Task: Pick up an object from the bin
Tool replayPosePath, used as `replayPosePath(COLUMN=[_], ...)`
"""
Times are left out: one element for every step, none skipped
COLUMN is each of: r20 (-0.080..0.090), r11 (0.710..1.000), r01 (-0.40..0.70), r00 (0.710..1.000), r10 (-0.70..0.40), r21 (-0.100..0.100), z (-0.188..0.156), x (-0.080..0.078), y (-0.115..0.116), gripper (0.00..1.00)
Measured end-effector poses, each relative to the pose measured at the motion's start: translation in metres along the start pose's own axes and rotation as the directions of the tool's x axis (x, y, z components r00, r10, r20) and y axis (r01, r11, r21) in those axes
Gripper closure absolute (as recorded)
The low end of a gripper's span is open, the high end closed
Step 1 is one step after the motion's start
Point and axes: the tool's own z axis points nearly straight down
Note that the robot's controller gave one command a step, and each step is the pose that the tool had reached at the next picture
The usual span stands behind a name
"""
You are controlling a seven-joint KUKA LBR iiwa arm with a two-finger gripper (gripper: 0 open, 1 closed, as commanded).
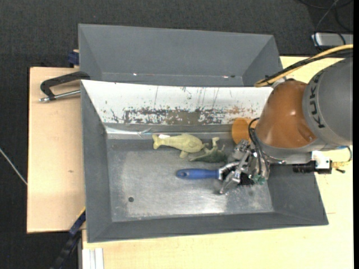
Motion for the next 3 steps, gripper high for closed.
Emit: replayPosePath(r20=[0.019, 0.011, 0.006], r11=[1.000, 1.000, 1.000], r01=[-0.002, 0.000, 0.001], r00=[1.000, 1.000, 1.000], r10=[0.002, 0.000, -0.001], r21=[-0.004, 0.005, 0.006], z=[-0.004, -0.077, -0.100], x=[-0.005, -0.007, -0.008], y=[0.001, 0.004, 0.005], gripper=[1.00, 1.00, 1.00])
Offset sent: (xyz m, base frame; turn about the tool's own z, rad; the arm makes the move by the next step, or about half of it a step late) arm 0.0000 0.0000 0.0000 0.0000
